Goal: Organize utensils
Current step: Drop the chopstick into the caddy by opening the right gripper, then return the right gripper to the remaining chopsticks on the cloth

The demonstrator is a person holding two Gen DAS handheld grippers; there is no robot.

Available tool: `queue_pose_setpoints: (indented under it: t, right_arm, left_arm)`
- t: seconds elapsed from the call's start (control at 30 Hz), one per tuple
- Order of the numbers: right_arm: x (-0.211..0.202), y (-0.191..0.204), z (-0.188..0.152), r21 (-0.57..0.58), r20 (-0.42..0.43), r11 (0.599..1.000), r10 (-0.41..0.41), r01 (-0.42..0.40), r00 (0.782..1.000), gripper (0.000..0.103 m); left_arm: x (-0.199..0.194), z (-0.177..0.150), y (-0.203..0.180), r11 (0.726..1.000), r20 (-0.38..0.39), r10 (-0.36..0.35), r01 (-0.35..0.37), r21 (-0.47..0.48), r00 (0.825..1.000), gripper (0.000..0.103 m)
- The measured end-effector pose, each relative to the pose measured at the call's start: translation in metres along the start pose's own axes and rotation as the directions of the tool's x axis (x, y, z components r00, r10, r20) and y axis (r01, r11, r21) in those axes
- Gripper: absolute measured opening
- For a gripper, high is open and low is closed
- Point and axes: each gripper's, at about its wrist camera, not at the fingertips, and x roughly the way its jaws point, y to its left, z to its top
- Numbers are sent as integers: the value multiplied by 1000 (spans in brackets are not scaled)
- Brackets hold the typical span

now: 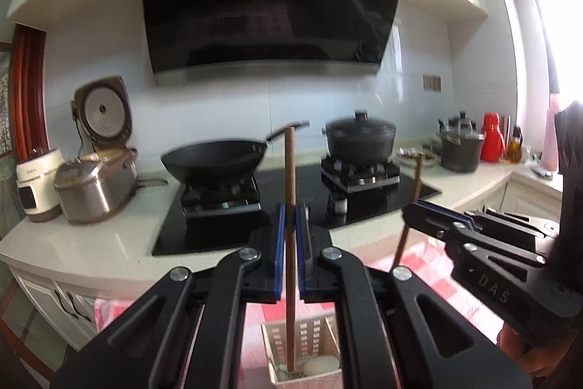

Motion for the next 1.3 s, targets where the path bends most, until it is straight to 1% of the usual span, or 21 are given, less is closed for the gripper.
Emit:
queue_pose_setpoints:
  t: [0.13,0.27,0.33,0.43,0.5,0.57,0.6,0.63,0.67,0.7,0.73,0.83,0.9,1.0,1.07,1.13,1.2,1.3]
  right_arm:
    - [18,3,-16,-15,-81,1000,11,-12,997,6]
    - [39,-4,-33,5,-152,1000,-4,5,988,6]
    - [51,-10,-41,36,-189,999,5,2,982,6]
    - [61,-16,-51,47,-200,999,-3,12,980,7]
    - [65,-19,-56,56,-221,998,1,12,975,8]
    - [65,-20,-58,61,-226,998,-3,17,974,13]
    - [64,-19,-59,61,-225,998,-6,20,974,14]
    - [61,-20,-59,65,-222,998,-5,19,975,19]
    - [58,-20,-59,72,-213,997,0,16,977,28]
    - [54,-21,-58,76,-205,997,-1,17,979,32]
    - [48,-21,-58,77,-193,997,-9,24,981,39]
    - [31,-22,-59,74,-168,997,-25,38,986,39]
    - [18,-23,-64,81,-159,996,-34,47,987,39]
    - [0,-25,-79,98,-163,994,-39,56,986,39]
    - [-10,-26,-93,114,-175,992,-38,59,984,39]
    - [-19,-26,-107,131,-192,989,-35,61,981,39]
    - [-28,-25,-123,150,-208,987,-30,62,978,39]
    - [-39,-25,-142,169,-224,983,-28,67,974,39]
  left_arm:
    - [17,-23,3,999,-91,-33,31,-18,995,6]
    - [32,-45,5,1000,-165,-24,21,-20,986,6]
    - [39,-57,8,999,-190,-20,14,-34,982,6]
    - [47,-72,15,998,-221,-22,10,-58,975,6]
    - [48,-80,17,998,-229,-13,-1,-61,973,6]
    - [47,-87,22,997,-232,-5,-12,-70,973,7]
    - [46,-89,23,997,-234,-3,-15,-75,972,12]
    - [45,-91,26,996,-234,1,-21,-81,972,16]
    - [43,-91,29,996,-229,6,-27,-86,973,25]
    - [38,-92,32,995,-220,13,-35,-95,975,33]
    - [34,-92,35,994,-213,17,-39,-103,977,36]
    - [12,-95,43,990,-181,40,-63,-127,983,48]
    - [-7,-101,49,985,-157,69,-92,-148,985,68]
    - [-35,-117,58,973,-139,122,-146,-178,983,82]
    - [-49,-128,63,967,-148,145,-172,-188,978,87]
    - [-66,-143,67,960,-157,173,-202,-192,972,88]
    - [-81,-155,70,955,-162,200,-229,-188,966,91]
    - [-104,-176,73,945,-158,234,-263,-197,959,95]
